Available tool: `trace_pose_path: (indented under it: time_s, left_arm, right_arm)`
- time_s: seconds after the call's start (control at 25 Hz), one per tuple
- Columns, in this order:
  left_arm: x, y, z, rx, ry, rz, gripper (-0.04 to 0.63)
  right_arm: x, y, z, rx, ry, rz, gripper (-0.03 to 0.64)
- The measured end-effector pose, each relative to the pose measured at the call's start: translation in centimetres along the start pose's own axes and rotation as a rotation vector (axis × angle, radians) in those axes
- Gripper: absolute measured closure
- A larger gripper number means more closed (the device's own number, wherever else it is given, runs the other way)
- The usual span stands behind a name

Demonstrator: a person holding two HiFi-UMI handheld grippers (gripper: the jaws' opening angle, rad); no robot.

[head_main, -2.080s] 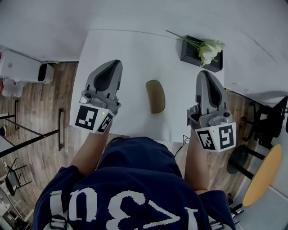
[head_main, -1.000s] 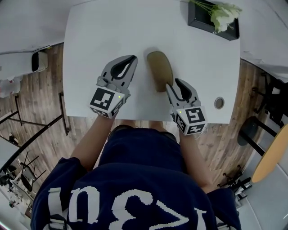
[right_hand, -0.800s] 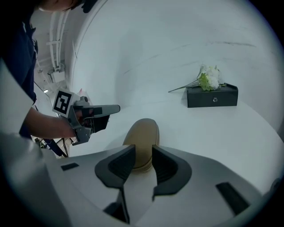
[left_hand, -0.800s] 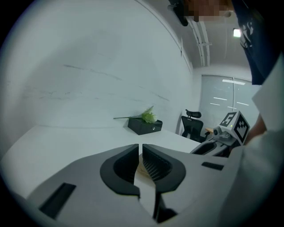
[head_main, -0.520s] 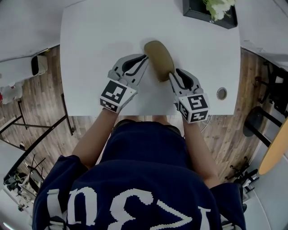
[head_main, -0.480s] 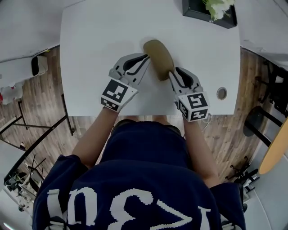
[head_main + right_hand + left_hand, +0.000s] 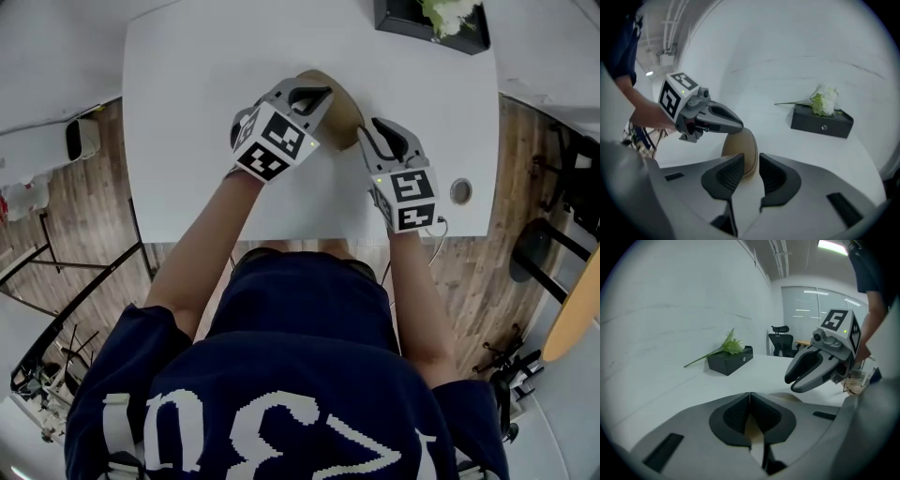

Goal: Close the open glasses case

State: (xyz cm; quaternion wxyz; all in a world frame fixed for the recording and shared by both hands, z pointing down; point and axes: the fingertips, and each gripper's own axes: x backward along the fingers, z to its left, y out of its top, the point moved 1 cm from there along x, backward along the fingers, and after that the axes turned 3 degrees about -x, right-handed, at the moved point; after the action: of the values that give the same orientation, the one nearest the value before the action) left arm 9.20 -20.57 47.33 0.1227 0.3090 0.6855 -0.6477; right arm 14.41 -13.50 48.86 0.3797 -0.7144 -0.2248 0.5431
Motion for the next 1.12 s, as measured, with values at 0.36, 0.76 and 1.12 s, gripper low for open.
trace_pose_path:
  time_s: [0.36,0.76,1.12]
  left_arm:
    - [-0.2,-0.4,0.2,0.053,0.016,-0.001,0.581]
    - [1.0,-1.3,1.1,0.107,0.065,0.022,0.581]
    - [1.0,-1.3,1.2,0.131,0.07,0.014,0.581]
  right_arm:
    - [-0.1,-4.7,2.5,-0.223,0.068,0.075,0.495]
    - [-1.1,-2.5,0.1,-0.157,0.019,0.028,0.497]
    - [-2.8,-4.4,1.8,-0.165,-0.048,0.125,0.48]
